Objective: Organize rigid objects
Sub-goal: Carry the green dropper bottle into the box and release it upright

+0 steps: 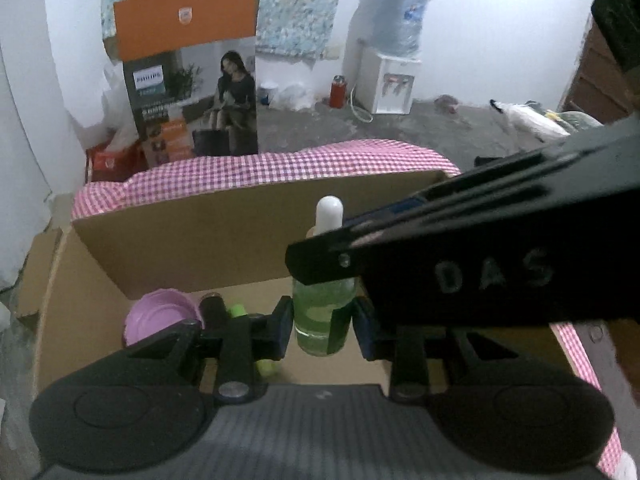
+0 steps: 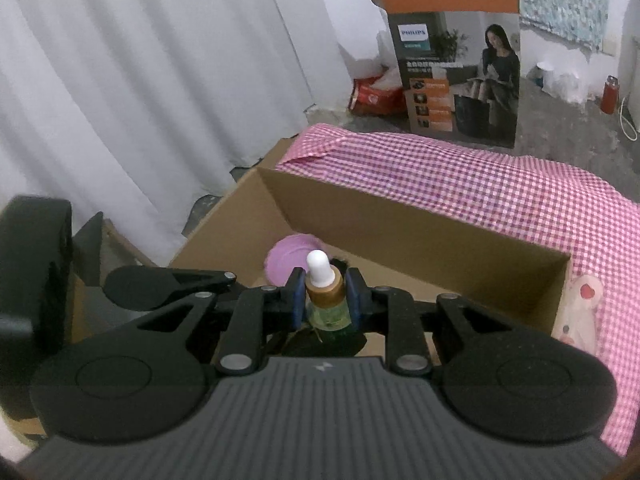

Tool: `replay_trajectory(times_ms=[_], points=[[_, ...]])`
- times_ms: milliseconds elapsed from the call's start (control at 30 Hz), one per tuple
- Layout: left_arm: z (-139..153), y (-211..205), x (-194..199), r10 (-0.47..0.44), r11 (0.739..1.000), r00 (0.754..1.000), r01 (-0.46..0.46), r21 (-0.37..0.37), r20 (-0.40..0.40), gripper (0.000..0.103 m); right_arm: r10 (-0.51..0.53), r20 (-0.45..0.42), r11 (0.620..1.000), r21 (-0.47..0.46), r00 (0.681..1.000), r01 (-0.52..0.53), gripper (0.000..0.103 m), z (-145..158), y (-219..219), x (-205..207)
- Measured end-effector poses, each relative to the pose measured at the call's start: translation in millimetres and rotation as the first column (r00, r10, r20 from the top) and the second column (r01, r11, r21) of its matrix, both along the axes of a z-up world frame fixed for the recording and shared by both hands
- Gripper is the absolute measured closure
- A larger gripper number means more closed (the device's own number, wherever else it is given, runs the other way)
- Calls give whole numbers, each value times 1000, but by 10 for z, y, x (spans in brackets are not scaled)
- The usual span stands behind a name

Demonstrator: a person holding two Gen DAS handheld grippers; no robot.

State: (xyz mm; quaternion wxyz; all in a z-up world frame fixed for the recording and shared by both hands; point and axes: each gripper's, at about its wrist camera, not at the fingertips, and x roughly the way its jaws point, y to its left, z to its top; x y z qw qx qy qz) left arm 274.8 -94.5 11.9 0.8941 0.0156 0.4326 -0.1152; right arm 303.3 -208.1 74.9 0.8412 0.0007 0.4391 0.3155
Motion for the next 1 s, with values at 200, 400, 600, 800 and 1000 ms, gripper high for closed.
replay_trajectory(times_ms=[200, 400, 600, 800, 1000], points=[[-153, -39, 269, 35, 999, 998, -35, 3, -60, 69, -18, -27, 1000, -24, 999, 18, 83, -282, -17, 325], [-187, 2, 397, 57, 998, 993, -57, 1, -101, 55, -12, -48, 998, -58, 999, 9, 83, -489, 63, 513], [-174, -31, 357, 46, 999, 995, -45, 17, -92, 46, -12, -64, 997, -79, 998, 7, 81, -622, 103, 540], [-44, -19, 209, 34, 999, 998, -33, 14, -50, 34, -60, -48, 996, -72, 997, 57, 64, -481, 45, 521], [259, 109, -164, 13, 999, 999, -11, -51, 34, 28, -105, 23, 994, 9, 994, 104, 54, -64, -137, 211]])
